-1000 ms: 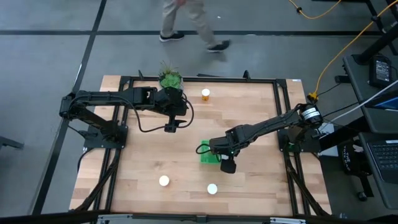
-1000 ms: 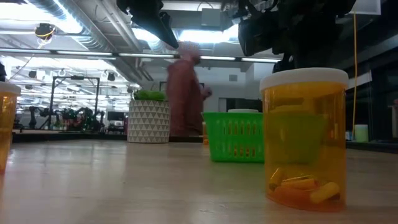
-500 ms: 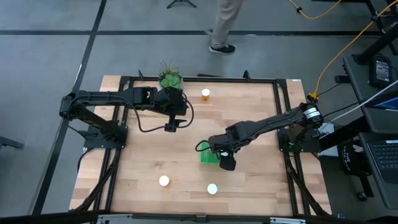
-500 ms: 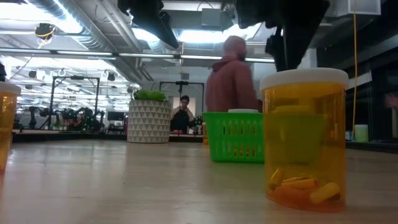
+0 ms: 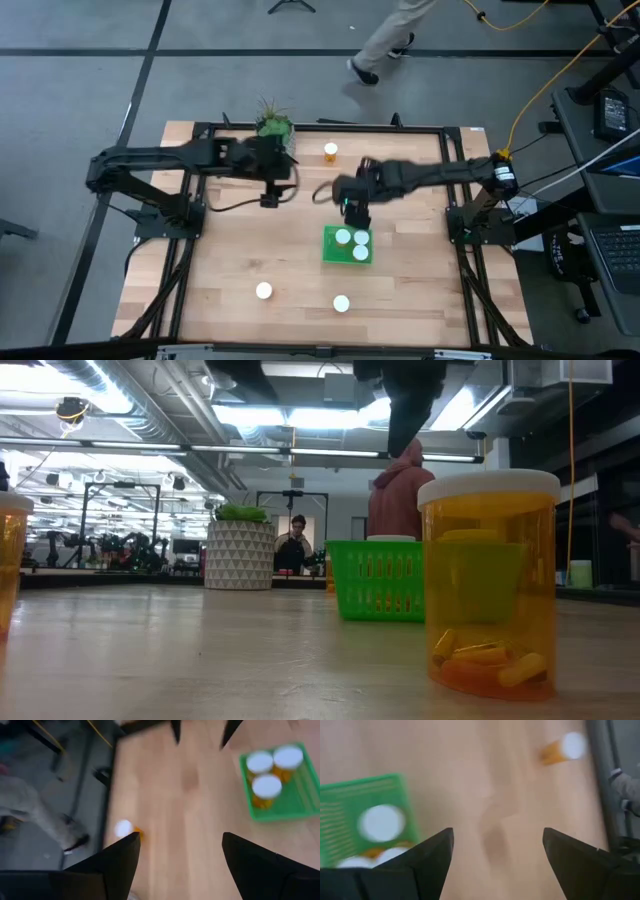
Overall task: Pick and place pill bottles into a basket
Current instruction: Put the orange pill bottle into the green bin
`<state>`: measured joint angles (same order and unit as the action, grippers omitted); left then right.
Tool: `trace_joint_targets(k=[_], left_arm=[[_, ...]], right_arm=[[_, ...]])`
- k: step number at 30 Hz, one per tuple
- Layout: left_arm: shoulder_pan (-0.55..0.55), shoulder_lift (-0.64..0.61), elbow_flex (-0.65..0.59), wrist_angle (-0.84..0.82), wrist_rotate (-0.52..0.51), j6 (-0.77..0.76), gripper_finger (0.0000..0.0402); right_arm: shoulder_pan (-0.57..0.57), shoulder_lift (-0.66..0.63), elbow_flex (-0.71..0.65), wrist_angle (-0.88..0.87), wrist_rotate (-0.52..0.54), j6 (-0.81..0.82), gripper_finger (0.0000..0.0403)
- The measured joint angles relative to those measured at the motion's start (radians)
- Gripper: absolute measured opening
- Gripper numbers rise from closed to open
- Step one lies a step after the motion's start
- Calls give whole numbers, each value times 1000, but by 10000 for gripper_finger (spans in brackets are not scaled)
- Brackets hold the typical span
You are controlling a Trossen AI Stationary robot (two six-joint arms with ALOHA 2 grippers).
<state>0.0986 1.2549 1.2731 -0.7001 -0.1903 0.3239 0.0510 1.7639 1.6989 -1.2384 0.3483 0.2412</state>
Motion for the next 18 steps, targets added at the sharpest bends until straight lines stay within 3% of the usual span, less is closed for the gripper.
trace_joint_targets(k=[7, 13, 18], left_arm=[[-42, -194, 22, 4, -53, -85, 277], [-85, -291, 22, -30, -52, -194, 302], [-87, -306, 5, -43, -133, -239, 320]], right_arm=[[-209, -66, -28, 112, -13, -195, 307], [-379, -66, -34, 322, -265, -348, 307], [-483, -25, -34, 358, -352, -473, 307]])
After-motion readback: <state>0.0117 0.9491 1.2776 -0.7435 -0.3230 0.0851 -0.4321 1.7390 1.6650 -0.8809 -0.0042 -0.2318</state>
